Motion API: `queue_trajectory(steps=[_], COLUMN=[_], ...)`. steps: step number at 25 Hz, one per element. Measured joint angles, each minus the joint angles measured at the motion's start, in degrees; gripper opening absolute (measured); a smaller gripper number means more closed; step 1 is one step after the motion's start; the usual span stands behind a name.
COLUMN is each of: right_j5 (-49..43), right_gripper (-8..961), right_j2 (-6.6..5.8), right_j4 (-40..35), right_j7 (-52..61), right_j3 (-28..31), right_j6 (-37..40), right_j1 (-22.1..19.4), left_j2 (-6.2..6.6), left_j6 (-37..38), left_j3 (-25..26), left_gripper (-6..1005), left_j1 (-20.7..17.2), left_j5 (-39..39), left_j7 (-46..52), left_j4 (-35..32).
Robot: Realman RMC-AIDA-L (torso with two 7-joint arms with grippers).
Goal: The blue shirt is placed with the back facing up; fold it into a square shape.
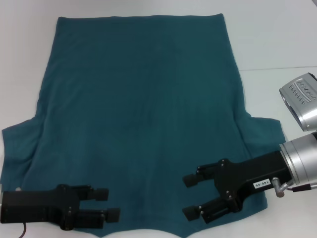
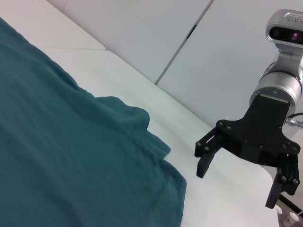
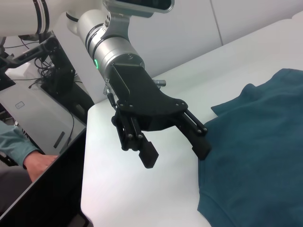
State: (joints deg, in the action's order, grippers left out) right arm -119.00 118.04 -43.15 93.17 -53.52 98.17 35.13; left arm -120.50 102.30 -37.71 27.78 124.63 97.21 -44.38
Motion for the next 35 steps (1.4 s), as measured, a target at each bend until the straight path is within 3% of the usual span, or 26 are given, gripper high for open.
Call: queue_trajectory(steps=[16, 22, 28, 35], right_j5=[0.1, 0.5, 0.5, -0.2], right_gripper=[915, 915, 914, 914], right_j2=[0.0, -0.33, -2.02, -5.85], right_j4=[0.0, 0.0, 0.2, 6.4], right_j7=[0.3, 9.1, 27.0, 37.9], right_j3=[0.0, 6.9, 11.9, 11.7], right_j6=[0.0, -3.5, -9.1, -20.0], right_j1=[-0.3, 0.3, 2.2, 5.7], left_j2=[0.02, 0.69, 2.01, 2.84], left_j6=[0.0, -4.1, -10.0, -17.5], left_j3=[0.3, 4.7, 13.7, 18.9], left_gripper=[826, 826, 827, 828], left_j1=[0.0, 0.1, 0.6, 0.1], left_j5=[-0.1, -0.4, -0.5, -0.5], left_j7=[0.2, 7.7, 20.7, 34.4], left_j4=[0.0, -0.2, 0.1, 1.3])
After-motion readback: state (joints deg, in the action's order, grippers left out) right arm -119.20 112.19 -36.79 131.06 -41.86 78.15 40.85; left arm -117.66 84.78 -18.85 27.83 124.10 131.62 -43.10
